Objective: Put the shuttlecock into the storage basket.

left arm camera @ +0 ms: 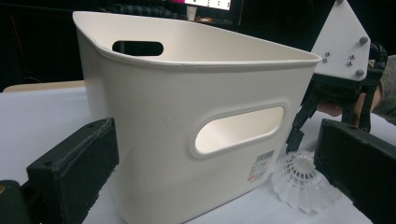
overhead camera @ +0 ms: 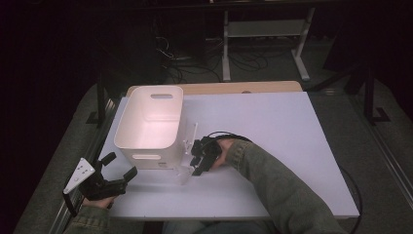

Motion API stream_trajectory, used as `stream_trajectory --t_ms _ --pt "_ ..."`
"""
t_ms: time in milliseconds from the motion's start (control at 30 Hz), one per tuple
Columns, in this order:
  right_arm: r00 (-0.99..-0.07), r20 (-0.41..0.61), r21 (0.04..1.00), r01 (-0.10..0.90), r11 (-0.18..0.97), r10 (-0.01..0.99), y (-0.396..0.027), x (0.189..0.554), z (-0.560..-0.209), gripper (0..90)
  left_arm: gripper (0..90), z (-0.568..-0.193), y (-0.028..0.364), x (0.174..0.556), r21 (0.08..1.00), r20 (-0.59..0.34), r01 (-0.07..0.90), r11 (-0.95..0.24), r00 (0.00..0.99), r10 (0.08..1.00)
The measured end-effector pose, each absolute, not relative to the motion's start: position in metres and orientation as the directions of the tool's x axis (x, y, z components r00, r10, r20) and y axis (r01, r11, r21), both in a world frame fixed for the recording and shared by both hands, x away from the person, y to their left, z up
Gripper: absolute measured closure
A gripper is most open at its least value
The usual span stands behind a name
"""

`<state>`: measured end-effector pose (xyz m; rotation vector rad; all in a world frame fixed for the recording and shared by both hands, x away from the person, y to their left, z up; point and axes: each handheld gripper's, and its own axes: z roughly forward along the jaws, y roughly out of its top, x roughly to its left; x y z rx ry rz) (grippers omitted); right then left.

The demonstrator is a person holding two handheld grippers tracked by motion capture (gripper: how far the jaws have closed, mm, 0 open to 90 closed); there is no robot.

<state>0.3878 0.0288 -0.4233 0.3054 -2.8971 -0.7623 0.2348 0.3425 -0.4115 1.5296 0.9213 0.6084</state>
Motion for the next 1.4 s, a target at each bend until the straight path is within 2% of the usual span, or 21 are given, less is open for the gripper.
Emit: stream_trajectory --t_ms 100,200,333,567,1400 --pt "-0.97 0.068 0.491 -0.17 0.855 -0.232 0.03 0.386 -0.425 61.4 0.0 -0.412 0.342 0.235 0.977 -0.123 0.212 0.004 0.551 0.825" --pt "-0.966 0.087 0.494 -0.171 0.853 -0.244 0.029 0.385 -0.425 62.9 0.0 -0.412 0.343 0.235 0.977 -0.122 0.212 0.003 0.55 0.826" --pt "-0.963 0.062 0.509 -0.197 0.838 -0.264 0.029 0.385 -0.423 63.2 0.0 -0.412 0.342 0.235 0.977 -0.126 0.211 0.008 0.551 0.825" --pt "-0.97 0.094 0.493 -0.15 0.857 -0.224 0.025 0.382 -0.418 63.1 0.0 -0.411 0.342 0.235 0.977 -0.124 0.212 0.006 0.551 0.826" --pt "-0.974 0.077 0.53 -0.141 0.836 -0.214 0.008 0.376 -0.388 63.1 0.0 -0.411 0.341 0.235 0.978 -0.125 0.208 0.01 0.547 0.828"
